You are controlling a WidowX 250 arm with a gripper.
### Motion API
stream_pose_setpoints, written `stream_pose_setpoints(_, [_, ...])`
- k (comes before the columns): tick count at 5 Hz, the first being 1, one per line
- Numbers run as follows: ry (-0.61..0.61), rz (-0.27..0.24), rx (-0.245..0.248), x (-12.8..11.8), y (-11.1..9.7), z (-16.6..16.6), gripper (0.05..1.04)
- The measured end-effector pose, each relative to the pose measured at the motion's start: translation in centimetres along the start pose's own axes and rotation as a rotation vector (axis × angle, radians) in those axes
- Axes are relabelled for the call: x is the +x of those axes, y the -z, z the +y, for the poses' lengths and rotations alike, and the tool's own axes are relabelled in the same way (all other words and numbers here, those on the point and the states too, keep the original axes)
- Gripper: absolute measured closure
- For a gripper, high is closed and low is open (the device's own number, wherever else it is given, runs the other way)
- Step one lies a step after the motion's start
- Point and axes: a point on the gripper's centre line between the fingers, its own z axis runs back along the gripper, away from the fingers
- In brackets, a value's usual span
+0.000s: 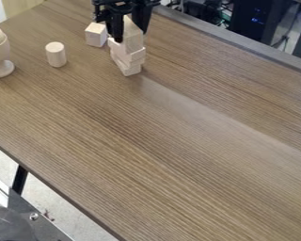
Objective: Put the arch on top of the block
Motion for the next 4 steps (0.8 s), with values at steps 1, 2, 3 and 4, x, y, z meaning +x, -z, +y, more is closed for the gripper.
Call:
stream_pose_setpoints(1, [-0.022, 0.015, 0.002, 0.4, 0.1, -0.3, 0.516])
stream_pose_setpoints(2, [-0.041, 0.021, 0.010, 0.6, 0.6, -0.6, 0.516])
stream_pose_setpoints(3, [-0.063, 0.027, 0.017, 1.0, 0.8, -1.1, 0.516])
stream_pose_setpoints(4, [-0.079, 0.034, 0.029, 1.2, 1.4, -1.2, 0.516])
